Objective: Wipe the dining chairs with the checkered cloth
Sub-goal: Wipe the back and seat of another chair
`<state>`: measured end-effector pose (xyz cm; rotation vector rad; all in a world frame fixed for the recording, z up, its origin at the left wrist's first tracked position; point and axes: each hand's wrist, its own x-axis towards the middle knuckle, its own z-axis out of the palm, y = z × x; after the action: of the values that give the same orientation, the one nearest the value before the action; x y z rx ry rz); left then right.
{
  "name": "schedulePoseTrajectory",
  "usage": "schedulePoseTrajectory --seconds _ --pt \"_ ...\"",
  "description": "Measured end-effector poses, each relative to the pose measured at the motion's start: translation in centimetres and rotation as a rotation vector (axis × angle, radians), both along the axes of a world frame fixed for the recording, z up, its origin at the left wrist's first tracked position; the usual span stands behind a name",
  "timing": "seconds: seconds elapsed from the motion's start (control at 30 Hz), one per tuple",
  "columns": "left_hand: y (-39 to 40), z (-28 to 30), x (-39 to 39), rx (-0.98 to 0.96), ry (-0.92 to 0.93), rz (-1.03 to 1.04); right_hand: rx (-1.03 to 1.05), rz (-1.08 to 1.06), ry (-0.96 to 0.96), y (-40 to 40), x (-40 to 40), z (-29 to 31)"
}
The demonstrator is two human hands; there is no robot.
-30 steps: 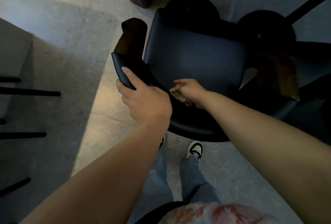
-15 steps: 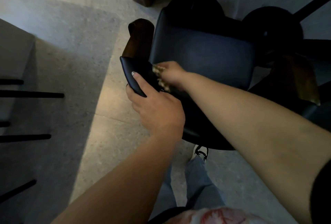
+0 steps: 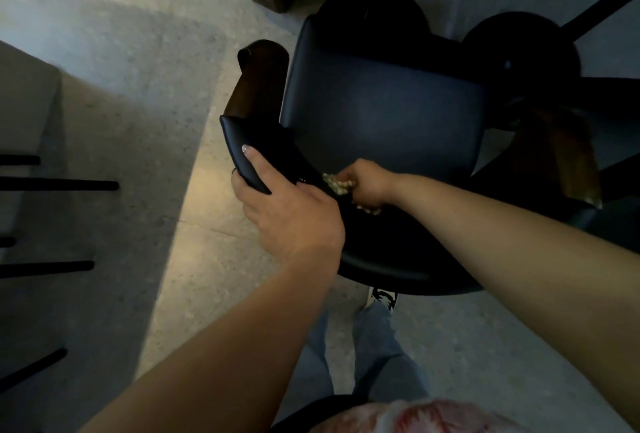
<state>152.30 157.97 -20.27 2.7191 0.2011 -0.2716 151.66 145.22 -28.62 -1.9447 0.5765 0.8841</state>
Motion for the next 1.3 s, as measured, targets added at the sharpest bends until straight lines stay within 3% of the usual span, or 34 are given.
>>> schedulePoseTrajectory --seconds 0.17,0.37,0.43,0.57,0.67,0.77,0.9,1.03,1.3 --pt "0.0 0.0 0.0 -0.001 -0.008 -0.014 -0.053 0.036 0.028 -3.5 -4.3 -0.4" --pt "0.2 0.0 -0.1 0.000 -0.007 -0.016 -0.272 0.341 0.217 -8.8 -6.2 0.3" --pt "0.2 0.0 -0.1 -0.003 -0.012 -0.015 -0.298 0.212 0.202 -8.8 -5.7 0.4" --pt "0.1 -0.1 0.0 -0.001 -0.018 -0.005 -0.026 -0.523 -0.097 -3.4 -0.9 2.3" --pt "0.0 -0.1 0.0 0.001 -0.017 -0.001 0.268 -0.654 -0.178 2.9 3.0 4.1" --pt "0.0 -0.2 0.1 0.013 -0.015 0.007 0.205 -0.520 -0.237 5.4 3.4 3.7" --pt "0.1 -0.3 0.0 0.023 -0.016 -0.001 0.182 -0.319 -0.231 3.0 -0.8 3.8" --pt "0.1 -0.2 0.1 0.028 -0.022 -0.016 -0.016 0.027 -0.148 -0.1 -4.7 4.8" --pt "0.3 -0.5 0.2 0.032 -0.031 -0.021 -0.266 0.351 0.053 -7.7 -8.9 5.3"
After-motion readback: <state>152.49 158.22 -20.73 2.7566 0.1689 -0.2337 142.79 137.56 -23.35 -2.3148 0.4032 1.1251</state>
